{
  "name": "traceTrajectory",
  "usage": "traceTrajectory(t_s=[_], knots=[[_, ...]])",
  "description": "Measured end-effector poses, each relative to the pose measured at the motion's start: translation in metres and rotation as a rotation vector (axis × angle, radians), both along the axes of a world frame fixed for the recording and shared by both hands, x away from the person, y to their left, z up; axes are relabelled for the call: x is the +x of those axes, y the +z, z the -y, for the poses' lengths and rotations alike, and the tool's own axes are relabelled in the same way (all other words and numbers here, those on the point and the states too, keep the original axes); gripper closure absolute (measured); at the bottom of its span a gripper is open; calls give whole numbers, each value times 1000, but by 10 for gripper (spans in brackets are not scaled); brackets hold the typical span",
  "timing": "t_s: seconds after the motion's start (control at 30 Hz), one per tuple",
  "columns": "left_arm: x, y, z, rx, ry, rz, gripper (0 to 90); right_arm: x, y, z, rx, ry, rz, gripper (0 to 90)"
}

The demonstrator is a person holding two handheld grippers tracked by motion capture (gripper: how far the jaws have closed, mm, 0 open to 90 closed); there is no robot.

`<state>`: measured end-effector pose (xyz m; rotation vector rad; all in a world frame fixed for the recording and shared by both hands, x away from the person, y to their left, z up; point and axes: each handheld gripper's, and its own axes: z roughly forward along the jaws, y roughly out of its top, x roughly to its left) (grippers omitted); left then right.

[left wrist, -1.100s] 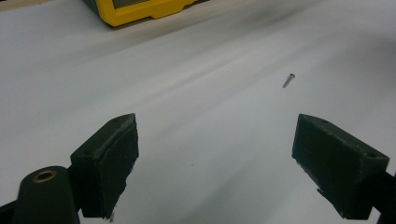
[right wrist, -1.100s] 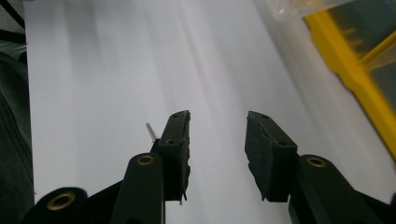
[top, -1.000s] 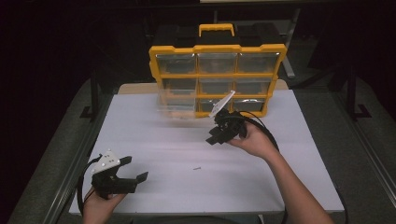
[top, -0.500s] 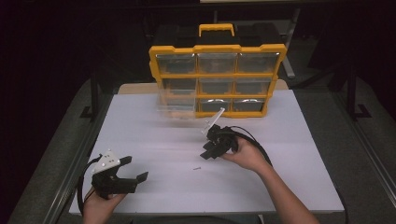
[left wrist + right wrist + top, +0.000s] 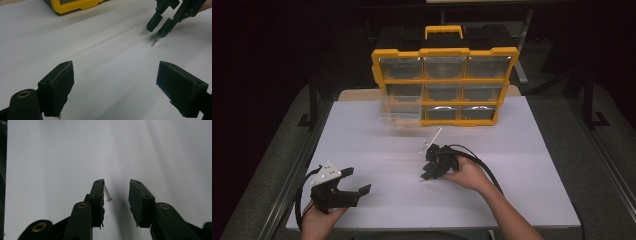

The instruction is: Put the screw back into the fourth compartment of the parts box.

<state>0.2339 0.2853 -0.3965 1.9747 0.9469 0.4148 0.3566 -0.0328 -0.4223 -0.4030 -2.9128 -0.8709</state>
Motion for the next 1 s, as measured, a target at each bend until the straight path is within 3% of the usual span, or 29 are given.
traceTrajectory(t_s=[0.07,0.33,0.8,1.0], knots=[[0,0,0,-3,1,0,141,-2,-1,-2,-24,-2,-5,683],[0,0,0,-3,4,-5,141,-5,-4,-8,-41,12,-5,733],[0,1,-1,3,1,0,141,-6,-8,-13,-69,36,41,839],[0,1,-1,4,1,0,141,-5,-7,-11,-69,17,8,846]])
